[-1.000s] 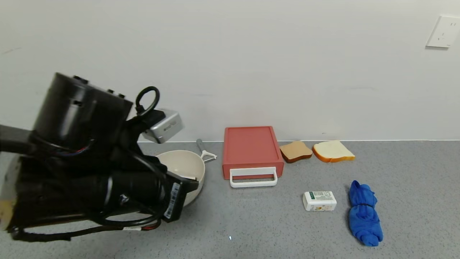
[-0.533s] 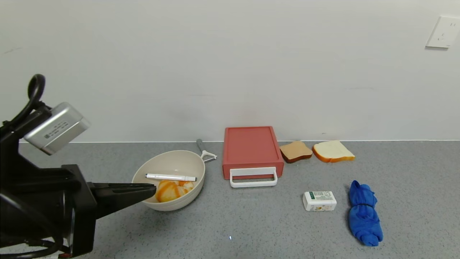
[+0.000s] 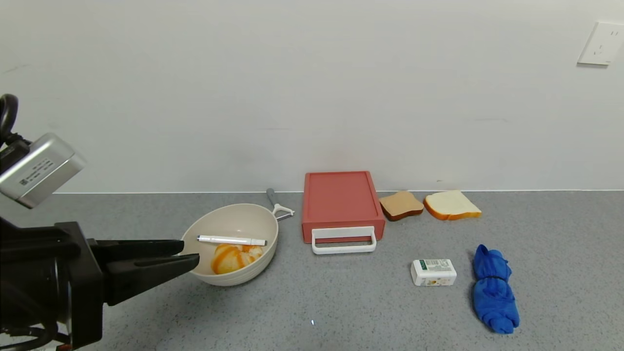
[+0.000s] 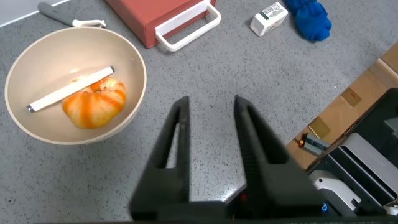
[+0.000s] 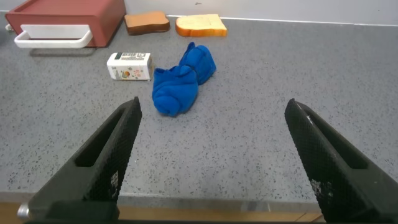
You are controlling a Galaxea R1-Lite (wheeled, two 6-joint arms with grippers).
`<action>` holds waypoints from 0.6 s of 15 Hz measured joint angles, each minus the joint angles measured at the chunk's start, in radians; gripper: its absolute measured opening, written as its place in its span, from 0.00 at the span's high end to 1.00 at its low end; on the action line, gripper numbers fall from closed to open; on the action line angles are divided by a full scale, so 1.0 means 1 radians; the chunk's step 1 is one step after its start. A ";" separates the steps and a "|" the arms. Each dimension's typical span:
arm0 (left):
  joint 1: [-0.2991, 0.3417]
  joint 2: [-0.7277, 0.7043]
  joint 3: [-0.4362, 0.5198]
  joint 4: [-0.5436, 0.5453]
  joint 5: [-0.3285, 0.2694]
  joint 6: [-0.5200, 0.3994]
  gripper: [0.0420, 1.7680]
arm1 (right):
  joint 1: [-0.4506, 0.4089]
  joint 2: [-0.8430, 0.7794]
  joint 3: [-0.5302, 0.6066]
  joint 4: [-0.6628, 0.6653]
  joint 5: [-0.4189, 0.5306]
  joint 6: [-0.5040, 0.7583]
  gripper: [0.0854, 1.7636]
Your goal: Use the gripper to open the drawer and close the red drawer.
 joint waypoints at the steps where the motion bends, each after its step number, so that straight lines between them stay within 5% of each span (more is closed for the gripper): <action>1: 0.000 -0.002 0.001 0.000 0.000 0.000 0.59 | 0.000 0.000 0.000 0.000 0.000 0.000 0.04; 9: 0.006 -0.019 0.001 0.000 0.014 0.021 0.23 | 0.000 0.000 0.000 0.000 0.000 0.000 0.04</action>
